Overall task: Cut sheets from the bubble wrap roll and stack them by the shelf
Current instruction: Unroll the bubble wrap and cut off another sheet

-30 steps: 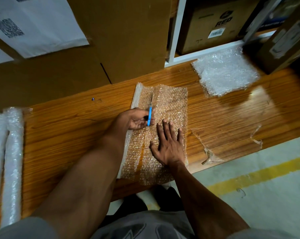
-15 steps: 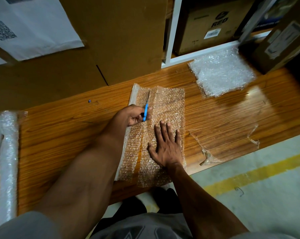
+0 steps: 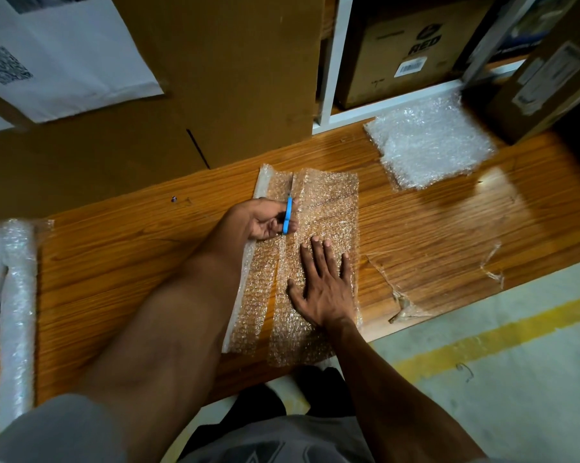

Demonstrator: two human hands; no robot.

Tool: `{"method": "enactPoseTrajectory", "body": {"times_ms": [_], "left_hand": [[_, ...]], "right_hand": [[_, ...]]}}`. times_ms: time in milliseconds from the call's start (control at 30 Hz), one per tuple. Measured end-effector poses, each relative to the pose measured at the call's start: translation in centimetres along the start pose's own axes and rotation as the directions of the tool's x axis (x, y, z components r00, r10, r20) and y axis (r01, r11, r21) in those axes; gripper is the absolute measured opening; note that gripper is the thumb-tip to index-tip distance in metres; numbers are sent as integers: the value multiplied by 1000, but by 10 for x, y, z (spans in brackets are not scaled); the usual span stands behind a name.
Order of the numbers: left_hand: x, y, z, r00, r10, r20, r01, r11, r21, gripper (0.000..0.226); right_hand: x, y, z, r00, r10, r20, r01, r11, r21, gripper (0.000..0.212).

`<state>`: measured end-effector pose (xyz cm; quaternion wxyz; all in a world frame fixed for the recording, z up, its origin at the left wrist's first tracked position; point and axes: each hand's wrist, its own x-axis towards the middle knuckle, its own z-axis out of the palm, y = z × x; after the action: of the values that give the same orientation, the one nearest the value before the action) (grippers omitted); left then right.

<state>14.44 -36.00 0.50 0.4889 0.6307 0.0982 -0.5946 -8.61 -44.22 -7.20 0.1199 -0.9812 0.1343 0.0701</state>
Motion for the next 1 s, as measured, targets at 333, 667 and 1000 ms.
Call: {"method": "enactPoseTrajectory", "body": {"times_ms": [333,667,1000], "left_hand": [[8,12,3,993,75,-87,-78,996,-39,19],[-8,12,1,929,305,-211,-324,944,-62,27],[-46,-33,-38,883,280,-376,-284,958,45,29]], "right_hand": [[1,0,0,1000,5,-7,-5,1000,6,83],[0,1,1,1000,3,-6,-3,1000,-6,84],[-2,2,0,1000,1,26,0,999,-38,84]]}}
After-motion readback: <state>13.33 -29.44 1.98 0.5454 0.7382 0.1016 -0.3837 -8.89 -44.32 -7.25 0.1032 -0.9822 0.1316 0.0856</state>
